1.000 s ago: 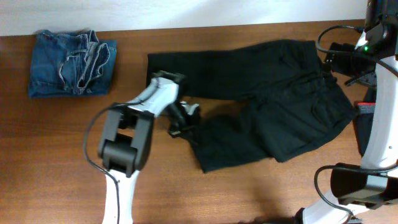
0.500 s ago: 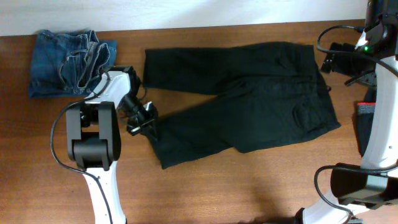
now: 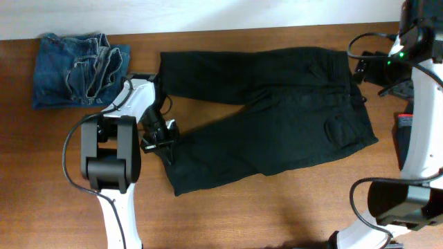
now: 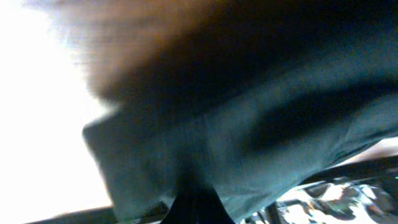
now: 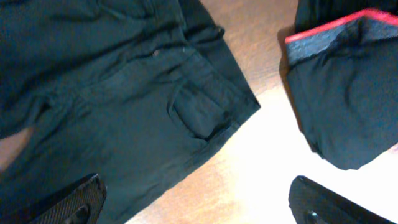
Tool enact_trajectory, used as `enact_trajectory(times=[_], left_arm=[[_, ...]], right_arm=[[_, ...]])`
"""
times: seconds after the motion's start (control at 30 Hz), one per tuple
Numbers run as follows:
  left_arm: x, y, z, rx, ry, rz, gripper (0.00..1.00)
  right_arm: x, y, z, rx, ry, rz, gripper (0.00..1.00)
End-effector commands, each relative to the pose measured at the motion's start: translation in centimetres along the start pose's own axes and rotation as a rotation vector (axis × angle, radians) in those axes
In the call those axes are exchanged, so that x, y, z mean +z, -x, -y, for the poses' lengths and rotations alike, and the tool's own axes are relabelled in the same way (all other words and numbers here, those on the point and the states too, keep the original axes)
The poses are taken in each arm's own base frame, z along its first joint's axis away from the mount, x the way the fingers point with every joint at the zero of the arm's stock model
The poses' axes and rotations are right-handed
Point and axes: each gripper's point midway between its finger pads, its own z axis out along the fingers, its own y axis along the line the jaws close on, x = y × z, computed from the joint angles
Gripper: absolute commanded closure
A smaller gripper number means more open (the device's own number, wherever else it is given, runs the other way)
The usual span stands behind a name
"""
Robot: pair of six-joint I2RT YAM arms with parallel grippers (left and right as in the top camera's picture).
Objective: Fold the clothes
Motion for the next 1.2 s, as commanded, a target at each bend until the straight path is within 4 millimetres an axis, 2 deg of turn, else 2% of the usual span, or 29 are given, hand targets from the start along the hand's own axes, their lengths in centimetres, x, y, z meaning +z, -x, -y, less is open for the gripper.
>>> enact_trajectory(times=[0.0, 0.17, 0.23, 0.37, 0.5, 0.6, 0.63, 0.7, 0.73, 0.77, 1.03, 1.17], left_arm=[[-3.8, -1.7, -0.2, 0.058, 0.103, 0.140, 1.00], [-6.9, -3.1, -2.2, -0.051, 0.271, 0.268, 0.98], [-7.2, -3.6, -1.6, -0.040, 0.254, 0.281, 0.97], [-6.7, -3.7, 1.5, 0.011, 0.145, 0.286, 0.97], [-4.6, -3.7, 4.9, 0.089, 0.073, 0.268, 0.97], [-1.9, -4.4, 6.8, 0.151, 0.076, 0.227, 0.97], [-0.2, -4.7, 7.5, 0.188, 0.099, 0.210, 0.97], [1.5, -5.0, 8.4, 0.223, 0.095, 0.196, 0.98], [2.0, -5.1, 8.7, 0.224, 0.096, 0.195, 0.99], [2.5, -5.0, 8.9, 0.232, 0.099, 0.199, 0.99], [3.8, -4.9, 9.7, 0.246, 0.102, 0.211, 0.99], [4.7, -5.1, 9.2, 0.240, 0.109, 0.196, 0.99]], right_arm=[[2.4, -0.9, -0.5, -0.017, 0.006, -0.070, 0.01], [5.4, -1.8, -1.1, -0.020, 0.021, -0.119, 0.01], [6.7, -2.3, -2.2, -0.040, 0.080, -0.141, 0.01], [8.9, -3.0, -5.0, -0.094, 0.237, -0.165, 0.01], [10.9, -3.8, -5.7, -0.090, 0.272, -0.184, 0.01], [12.3, -4.7, -5.6, -0.089, 0.266, -0.210, 0.01], [13.0, -5.2, -5.5, -0.088, 0.263, -0.221, 0.00], [13.9, -5.6, -5.5, -0.088, 0.263, -0.222, 0.08], [14.3, -5.7, -5.5, -0.088, 0.264, -0.220, 0.19], [14.7, -5.7, -5.6, -0.088, 0.265, -0.217, 0.24], [18.7, -7.2, -5.6, -0.089, 0.268, -0.197, 0.62], [20.3, -8.2, -5.5, -0.089, 0.268, -0.196, 0.73]])
